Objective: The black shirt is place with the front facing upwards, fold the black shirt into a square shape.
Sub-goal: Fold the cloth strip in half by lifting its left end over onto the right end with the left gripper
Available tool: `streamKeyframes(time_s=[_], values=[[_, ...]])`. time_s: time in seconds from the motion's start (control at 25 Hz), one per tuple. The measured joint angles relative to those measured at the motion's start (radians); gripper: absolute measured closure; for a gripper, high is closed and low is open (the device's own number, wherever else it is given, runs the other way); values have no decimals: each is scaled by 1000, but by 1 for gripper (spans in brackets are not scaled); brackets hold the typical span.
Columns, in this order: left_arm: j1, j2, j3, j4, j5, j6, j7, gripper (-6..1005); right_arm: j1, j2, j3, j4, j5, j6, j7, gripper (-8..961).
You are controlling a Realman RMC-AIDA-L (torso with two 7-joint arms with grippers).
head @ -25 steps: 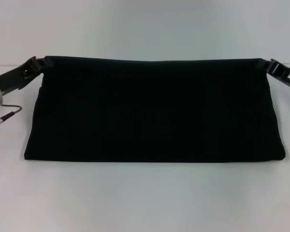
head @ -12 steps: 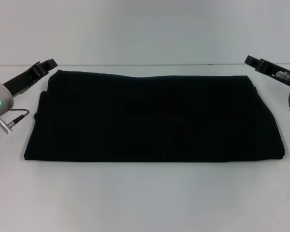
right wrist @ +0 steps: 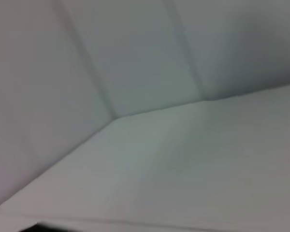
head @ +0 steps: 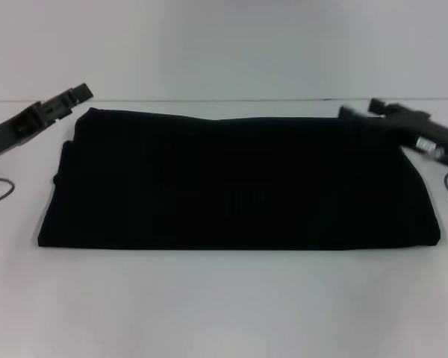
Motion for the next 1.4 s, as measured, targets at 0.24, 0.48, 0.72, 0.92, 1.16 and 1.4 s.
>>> streamKeyframes(time_s=[0.24, 0.48, 0.72, 0.92, 1.16, 1.4], values=[[96, 24, 123, 85, 8, 231, -40, 212, -75, 4, -124, -1, -1, -234, -236, 141], [179, 28, 188, 132, 46, 254, -171, 120, -139, 26, -227, 6, -1, -322, -374, 142], [240, 19, 177, 152, 79, 199, -324, 122, -179, 30, -243, 74, -1, -327, -465, 141], [244, 21, 178, 157, 168, 122, -481, 122, -197, 30, -236, 80, 0, -315, -481, 141], [232, 21, 183, 151, 235, 75, -549, 122, -200, 29, -259, 81, -1, -304, -481, 140], [225, 21, 182, 149, 242, 49, -575, 122, -195, 30, -304, 82, -3, -301, -482, 140]])
